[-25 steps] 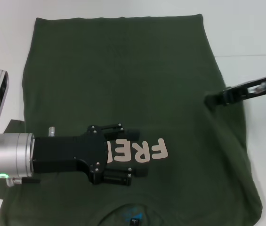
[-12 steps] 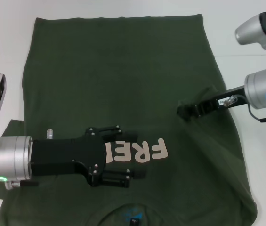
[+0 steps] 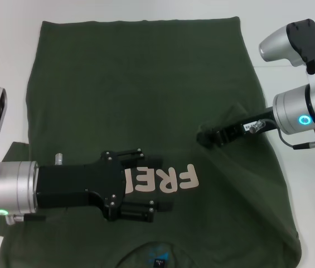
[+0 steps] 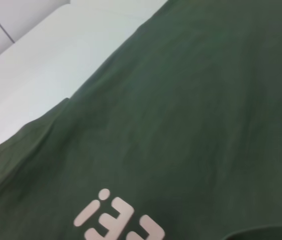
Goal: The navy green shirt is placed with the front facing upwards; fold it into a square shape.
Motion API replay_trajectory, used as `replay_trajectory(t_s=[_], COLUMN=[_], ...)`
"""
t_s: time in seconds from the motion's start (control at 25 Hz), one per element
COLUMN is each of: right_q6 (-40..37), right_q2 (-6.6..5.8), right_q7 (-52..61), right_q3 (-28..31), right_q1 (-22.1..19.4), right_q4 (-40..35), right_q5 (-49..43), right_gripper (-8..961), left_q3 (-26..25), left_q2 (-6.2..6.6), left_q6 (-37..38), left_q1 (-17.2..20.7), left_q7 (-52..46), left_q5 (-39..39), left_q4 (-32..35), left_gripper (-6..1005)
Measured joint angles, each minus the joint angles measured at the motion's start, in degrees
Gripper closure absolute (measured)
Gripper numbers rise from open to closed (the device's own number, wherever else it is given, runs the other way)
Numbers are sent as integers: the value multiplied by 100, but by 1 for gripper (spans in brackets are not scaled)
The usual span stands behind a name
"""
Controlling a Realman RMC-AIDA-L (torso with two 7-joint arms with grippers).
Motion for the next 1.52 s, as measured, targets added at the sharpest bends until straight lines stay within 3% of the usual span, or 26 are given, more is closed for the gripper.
replay_trajectory(t_s=[0.84,1.24,1.52], right_q6=[335,385,104], right_q2=[4,-11,-77], right_q7=[-62,-224,-676], right_q3=[-348,-304,-61], right_q1=[66,89,-184], right_q4=[332,505,253], right_q5=[73,333,791], right_gripper=[944,770,494], left_q3=[0,-3,-49], left_q2=[0,0,0], left_q6=[-3,-3,17], left_q1=[0,23,39], left_q7=[22,34,40], left_q5=[0,1,-29], left_q4=[0,1,0], left_gripper=[125,124,124])
